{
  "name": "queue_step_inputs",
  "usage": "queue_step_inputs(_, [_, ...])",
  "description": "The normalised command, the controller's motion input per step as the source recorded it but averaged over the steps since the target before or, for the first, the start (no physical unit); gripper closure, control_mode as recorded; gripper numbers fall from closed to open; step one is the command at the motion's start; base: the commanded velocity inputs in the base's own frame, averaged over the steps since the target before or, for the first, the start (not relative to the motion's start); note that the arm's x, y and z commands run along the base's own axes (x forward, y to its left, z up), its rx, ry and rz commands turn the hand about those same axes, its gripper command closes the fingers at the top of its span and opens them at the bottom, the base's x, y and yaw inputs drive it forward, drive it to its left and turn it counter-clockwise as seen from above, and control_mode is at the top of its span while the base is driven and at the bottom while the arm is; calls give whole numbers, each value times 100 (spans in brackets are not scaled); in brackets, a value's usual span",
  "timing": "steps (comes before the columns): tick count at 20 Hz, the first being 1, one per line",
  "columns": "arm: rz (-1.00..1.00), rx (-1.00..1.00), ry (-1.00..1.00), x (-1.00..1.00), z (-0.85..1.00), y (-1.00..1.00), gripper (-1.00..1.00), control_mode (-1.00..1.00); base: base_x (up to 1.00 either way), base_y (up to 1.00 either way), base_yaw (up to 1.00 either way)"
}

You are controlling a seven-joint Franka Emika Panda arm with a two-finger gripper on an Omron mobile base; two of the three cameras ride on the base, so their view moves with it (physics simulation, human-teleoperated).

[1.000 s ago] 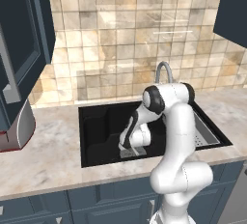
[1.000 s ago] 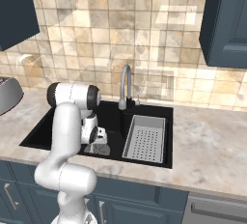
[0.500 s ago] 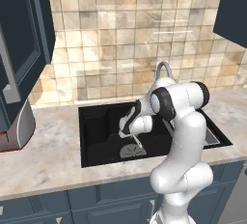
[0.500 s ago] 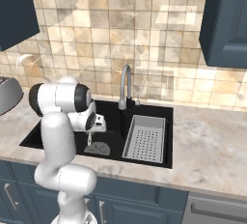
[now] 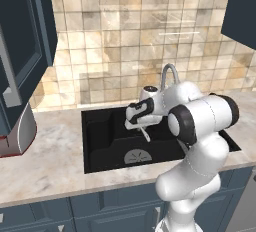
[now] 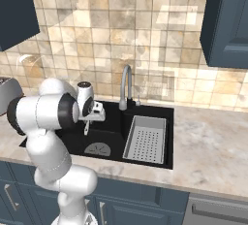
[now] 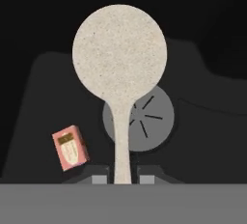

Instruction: Pick up the dish brush and bar soap from the sink, and place them back in the cabinet, and close the cabinet doors.

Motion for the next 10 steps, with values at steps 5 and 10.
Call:
queue_step_inputs(5, [-11,0,4,-38,80,-18,100,-100,0,0,0])
queue_step_inputs(10, [-7,0,1,-37,69,-25,100,-100,0,0,0])
